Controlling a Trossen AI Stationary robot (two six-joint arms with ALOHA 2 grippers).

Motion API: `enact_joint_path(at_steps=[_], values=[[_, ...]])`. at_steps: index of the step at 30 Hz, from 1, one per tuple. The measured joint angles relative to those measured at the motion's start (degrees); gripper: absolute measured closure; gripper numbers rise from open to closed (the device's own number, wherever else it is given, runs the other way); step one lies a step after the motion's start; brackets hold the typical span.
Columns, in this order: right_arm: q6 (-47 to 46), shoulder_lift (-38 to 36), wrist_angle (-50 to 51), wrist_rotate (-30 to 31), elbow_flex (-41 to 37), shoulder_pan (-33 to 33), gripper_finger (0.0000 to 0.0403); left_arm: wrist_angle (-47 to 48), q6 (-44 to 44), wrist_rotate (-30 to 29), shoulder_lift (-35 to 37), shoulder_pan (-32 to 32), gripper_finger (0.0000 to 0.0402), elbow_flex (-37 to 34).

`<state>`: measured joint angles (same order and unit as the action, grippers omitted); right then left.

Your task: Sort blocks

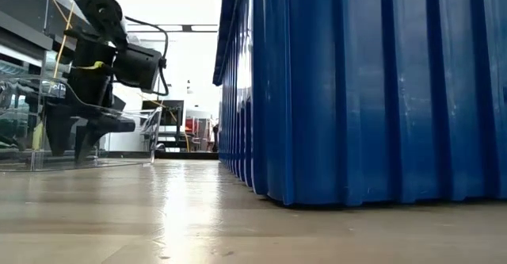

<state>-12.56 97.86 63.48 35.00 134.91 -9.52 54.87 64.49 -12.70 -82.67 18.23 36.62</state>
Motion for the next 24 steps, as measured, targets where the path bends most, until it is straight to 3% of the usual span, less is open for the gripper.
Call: enact_joint_path(at_steps=[8, 14, 15, 20, 24], values=[[-0.4, 0.0, 0.6, -0.3, 0.0, 0.0, 0.0403, -2.1, -6.9, 2.1, 0.2, 1.3, 0.0241, -0.4], [-0.6, 0.0, 0.6, -0.4, 0.0, 0.0, 0.0403, -4.1, -10.4, 4.0, 0.1, 1.3, 0.0375, 0.5], [-0.7, 0.0, 0.6, -0.4, 0.0, 0.0, 0.0403, -4.5, -10.5, 4.2, 0.1, 1.3, 0.0383, 0.5], [-2.5, 0.0, 0.6, -1.0, 0.0, 0.0, 0.0403, -4.5, -12.6, 5.0, 0.7, 1.3, 0.0385, 2.4], [-2.4, 0.0, 0.6, -1.0, 0.0, 0.0, 0.0403, -4.1, -14.2, 3.6, 5.4, 1.1, 0.0394, 6.1]])
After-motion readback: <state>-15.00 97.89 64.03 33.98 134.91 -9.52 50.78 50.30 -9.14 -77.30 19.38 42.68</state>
